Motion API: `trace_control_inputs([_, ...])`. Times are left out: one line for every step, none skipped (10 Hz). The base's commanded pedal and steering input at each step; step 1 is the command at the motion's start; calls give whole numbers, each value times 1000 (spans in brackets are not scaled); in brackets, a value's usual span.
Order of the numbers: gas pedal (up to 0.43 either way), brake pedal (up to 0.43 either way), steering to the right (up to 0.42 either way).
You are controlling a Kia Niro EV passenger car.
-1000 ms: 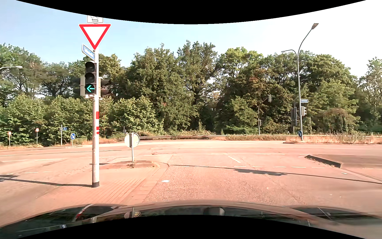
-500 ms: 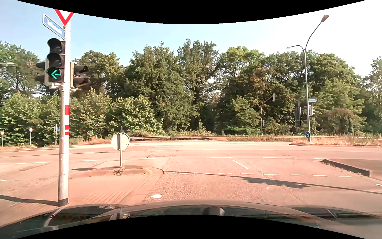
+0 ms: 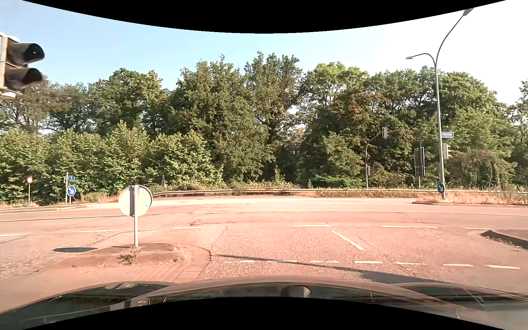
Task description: Follow the waypoints while adhering to traffic rules and regulations
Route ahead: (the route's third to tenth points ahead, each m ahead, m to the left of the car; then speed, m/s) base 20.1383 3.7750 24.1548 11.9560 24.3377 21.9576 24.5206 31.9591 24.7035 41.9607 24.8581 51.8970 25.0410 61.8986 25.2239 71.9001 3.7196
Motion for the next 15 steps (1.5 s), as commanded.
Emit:
trace_control_inputs([209, 0, -1])
trace_control_inputs([209, 0, -1])
trace_control_inputs([209, 0, -4])
trace_control_inputs([209, 0, -8])
trace_control_inputs([209, 0, -18])
trace_control_inputs([209, 0, -33])
trace_control_inputs([209, 0, -46])
trace_control_inputs([209, 0, -62])
trace_control_inputs([209, 0, -81])
trace_control_inputs([209, 0, -103])
trace_control_inputs([209, 0, -122])
trace_control_inputs([209, 0, -145])
trace_control_inputs([209, 0, -170])
trace_control_inputs([209, 0, -189])
trace_control_inputs([209, 0, -206])
